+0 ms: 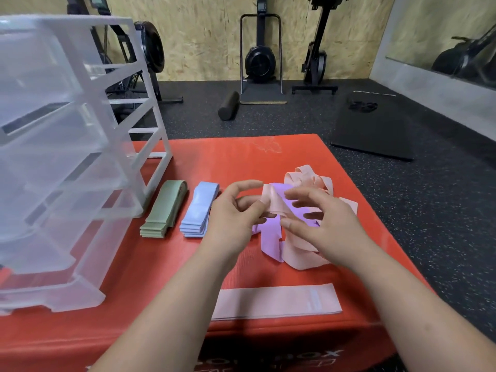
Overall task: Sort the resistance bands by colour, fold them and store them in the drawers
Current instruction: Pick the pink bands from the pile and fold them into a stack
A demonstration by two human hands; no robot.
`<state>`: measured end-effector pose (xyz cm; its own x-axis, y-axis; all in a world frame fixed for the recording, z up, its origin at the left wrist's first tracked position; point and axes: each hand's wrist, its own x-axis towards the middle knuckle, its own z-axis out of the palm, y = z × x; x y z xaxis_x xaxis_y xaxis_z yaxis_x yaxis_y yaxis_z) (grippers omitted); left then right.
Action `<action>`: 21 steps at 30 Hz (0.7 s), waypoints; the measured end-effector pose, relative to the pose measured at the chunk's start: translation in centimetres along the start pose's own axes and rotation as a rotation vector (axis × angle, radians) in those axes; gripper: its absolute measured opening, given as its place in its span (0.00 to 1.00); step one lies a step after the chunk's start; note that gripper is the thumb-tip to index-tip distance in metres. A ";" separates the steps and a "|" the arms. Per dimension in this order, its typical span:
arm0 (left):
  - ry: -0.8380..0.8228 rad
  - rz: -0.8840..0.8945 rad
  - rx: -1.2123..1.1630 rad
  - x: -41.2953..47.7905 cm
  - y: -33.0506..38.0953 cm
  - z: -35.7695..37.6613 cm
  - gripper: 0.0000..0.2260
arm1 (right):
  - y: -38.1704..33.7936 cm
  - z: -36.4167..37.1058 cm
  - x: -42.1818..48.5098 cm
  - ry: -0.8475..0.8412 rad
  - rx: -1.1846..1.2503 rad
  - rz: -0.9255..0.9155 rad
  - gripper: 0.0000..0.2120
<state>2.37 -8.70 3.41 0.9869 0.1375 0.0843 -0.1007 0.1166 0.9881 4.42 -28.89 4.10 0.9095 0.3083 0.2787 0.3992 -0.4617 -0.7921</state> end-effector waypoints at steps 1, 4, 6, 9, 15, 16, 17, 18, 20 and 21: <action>0.000 0.006 0.003 0.0 0.1 -0.1 0.12 | -0.2 0.4 0.0 -0.016 0.028 -0.011 0.20; 0.026 0.024 0.026 0.1 0.1 -0.4 0.12 | -0.8 1.3 0.3 0.016 0.053 -0.065 0.09; 0.046 0.021 0.047 0.1 0.1 -0.8 0.08 | -0.8 1.3 0.6 0.026 0.039 -0.058 0.06; 0.070 0.009 0.121 -0.1 0.5 -1.3 0.05 | -1.0 0.6 1.1 0.007 0.030 -0.048 0.04; -0.178 0.046 0.236 -0.6 1.3 -2.2 0.06 | -1.9 -0.4 2.0 -0.061 0.107 0.006 0.08; -0.191 0.058 0.248 -0.6 1.3 -2.3 0.07 | -1.8 -0.5 2.2 -0.062 0.121 0.031 0.09; -0.196 0.060 0.252 -0.6 1.3 -2.3 0.07 | -1.7 -0.5 2.3 -0.062 0.143 0.052 0.10; -0.188 0.051 0.252 -0.5 1.3 -2.3 0.09 | -1.7 -0.5 2.3 -0.061 0.169 0.066 0.10; -0.161 0.019 0.264 -0.3 1.2 -2.4 0.13 | -1.9 -0.4 2.4 -0.050 0.232 0.082 0.11; -0.161 0.005 0.266 -0.3 1.3 -2.5 0.15 | -2.0 -0.4 2.5 -0.039 0.266 0.087 0.11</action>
<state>1.64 -6.18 4.32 0.9959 -0.0228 0.0874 -0.0898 -0.1485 0.9848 5.93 -27.47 6.60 0.9320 0.3111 0.1861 0.2705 -0.2551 -0.9283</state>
